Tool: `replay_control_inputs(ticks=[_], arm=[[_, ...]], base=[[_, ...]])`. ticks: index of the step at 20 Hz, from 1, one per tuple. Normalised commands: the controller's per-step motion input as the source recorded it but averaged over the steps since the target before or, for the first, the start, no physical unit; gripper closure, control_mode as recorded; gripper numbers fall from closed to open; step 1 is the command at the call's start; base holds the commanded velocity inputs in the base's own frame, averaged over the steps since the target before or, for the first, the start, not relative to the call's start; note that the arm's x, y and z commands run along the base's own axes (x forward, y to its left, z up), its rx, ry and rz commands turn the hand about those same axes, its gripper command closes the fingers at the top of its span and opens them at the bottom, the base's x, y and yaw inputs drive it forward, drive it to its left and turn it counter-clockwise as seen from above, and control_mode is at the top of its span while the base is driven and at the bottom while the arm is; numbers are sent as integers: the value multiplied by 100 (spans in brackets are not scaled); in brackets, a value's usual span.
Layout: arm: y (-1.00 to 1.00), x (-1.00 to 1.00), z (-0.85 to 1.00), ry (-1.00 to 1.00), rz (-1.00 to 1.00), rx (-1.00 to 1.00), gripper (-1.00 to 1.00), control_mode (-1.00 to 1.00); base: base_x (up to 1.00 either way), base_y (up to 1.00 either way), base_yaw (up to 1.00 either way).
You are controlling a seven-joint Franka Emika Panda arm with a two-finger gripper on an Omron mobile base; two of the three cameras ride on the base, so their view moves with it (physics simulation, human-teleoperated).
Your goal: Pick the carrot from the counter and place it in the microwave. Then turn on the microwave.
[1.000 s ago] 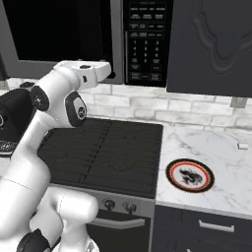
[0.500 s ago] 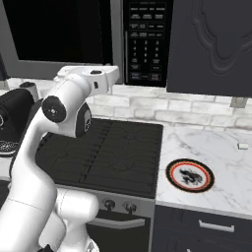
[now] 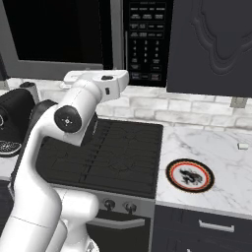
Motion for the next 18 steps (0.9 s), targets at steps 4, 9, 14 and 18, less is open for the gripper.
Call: replay_control_inputs(ticks=[4,9,14,18], arm=[[-18,-32,0,0,0,3,-100,-100],[-12,-17,0,0,0,3,-100,-100],[-7,-6,0,0,0,3,-100,-100],[-3,0,0,0,0,1,-100,-100]], base=[[0,0,0],[0,0,0],[0,0,0],[0,0,0]])
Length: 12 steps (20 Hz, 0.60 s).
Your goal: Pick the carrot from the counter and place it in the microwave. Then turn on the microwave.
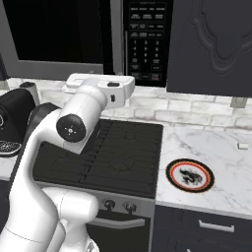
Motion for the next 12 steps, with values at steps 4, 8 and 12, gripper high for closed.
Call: replay_control_inputs(ticks=[4,8,12], arm=[[-6,0,-3,0,-1,2,-100,-100],[-2,0,-12,0,-2,0,-100,-100],[0,0,-15,0,-4,0,-100,-100]], base=[[0,0,0],[0,0,0],[0,0,0]])
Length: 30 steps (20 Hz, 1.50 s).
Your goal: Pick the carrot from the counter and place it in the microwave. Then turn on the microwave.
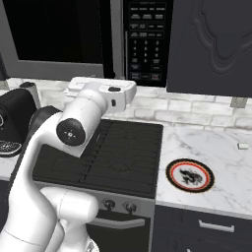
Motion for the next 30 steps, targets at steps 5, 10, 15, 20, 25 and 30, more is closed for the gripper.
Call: replay_control_inputs(ticks=[5,10,15,20,25,30], arm=[[-11,2,-14,0,-5,0,-100,-100],[-37,2,-7,0,0,0,-100,-100],[-35,4,-4,0,0,0,-100,-100],[-19,3,-11,0,0,0,-100,-100],[-4,0,-25,0,0,0,-100,-100],[0,0,-24,0,0,0,-100,-100]], base=[[0,0,0],[0,0,0],[0,0,0],[0,0,0],[0,0,0],[0,0,0]])
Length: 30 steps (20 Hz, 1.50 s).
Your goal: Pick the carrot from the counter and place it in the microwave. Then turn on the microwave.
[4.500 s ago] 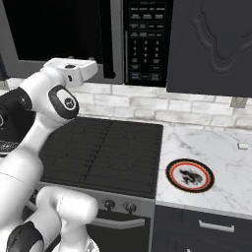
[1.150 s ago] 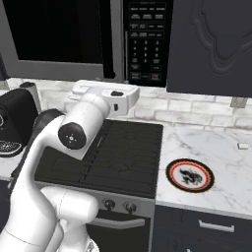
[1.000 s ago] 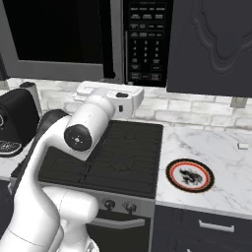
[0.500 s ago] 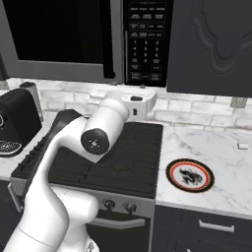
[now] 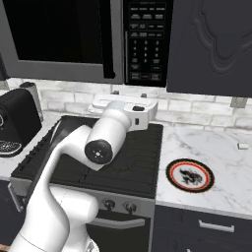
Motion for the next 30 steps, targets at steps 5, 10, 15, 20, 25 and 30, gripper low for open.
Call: replay_control_inputs(ticks=[5,10,15,20,25,30], arm=[[0,0,-6,0,0,0,-100,-100],[-1,0,-2,0,0,0,-100,-100],[0,0,-18,0,0,0,-100,-100],[0,0,-16,0,0,0,-100,-100],[0,0,-12,0,0,0,-100,-100],[0,0,-2,0,0,0,-100,-100]], base=[[0,0,0],[0,0,0],[0,0,0],[0,0,0],[0,0,0],[0,0,0]])
